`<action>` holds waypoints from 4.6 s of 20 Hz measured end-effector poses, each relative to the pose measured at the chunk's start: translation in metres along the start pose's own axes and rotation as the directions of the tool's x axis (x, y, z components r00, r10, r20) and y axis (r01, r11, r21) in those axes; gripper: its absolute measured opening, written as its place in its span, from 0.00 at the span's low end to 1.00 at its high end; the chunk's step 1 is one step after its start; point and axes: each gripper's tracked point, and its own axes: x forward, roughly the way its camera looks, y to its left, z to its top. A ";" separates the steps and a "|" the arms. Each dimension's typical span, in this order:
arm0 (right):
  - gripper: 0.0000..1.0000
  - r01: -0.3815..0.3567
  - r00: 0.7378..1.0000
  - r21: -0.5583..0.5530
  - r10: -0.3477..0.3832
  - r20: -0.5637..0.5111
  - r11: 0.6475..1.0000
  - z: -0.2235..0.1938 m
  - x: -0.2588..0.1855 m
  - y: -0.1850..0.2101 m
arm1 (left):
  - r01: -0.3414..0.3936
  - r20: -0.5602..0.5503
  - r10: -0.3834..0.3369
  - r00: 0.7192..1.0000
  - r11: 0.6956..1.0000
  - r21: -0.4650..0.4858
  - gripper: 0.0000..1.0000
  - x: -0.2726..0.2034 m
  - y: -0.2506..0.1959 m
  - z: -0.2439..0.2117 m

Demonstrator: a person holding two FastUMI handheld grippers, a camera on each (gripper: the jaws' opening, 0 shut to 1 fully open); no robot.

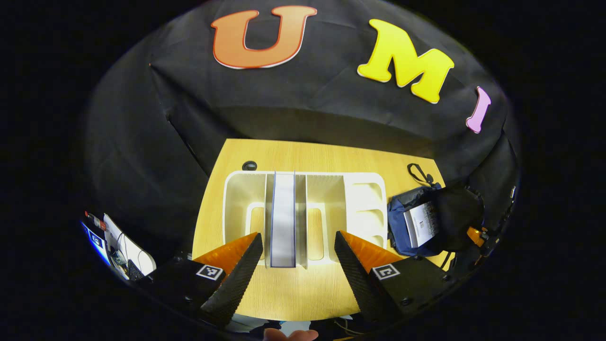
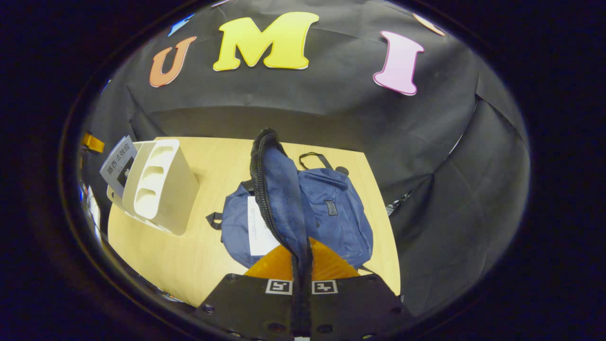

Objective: Open the schoolbag, grab two books from the bookshelf and put them into the schoolbag.

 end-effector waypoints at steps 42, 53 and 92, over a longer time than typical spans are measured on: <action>0.00 -0.048 0.999 0.004 0.048 0.000 0.999 -0.001 0.007 0.002 | -0.041 -0.250 0.039 0.967 0.999 -0.004 0.41 -0.017 0.008 -0.022; 0.00 -0.049 0.999 0.002 0.049 0.006 0.999 0.003 0.008 0.004 | 0.029 0.018 -0.028 0.999 0.997 -0.065 0.39 -0.129 0.015 0.021; 0.00 -0.047 0.999 0.051 0.047 0.003 0.998 0.020 -0.003 -0.027 | 0.633 0.032 -0.705 0.708 0.615 -0.470 0.37 0.096 -0.404 -0.116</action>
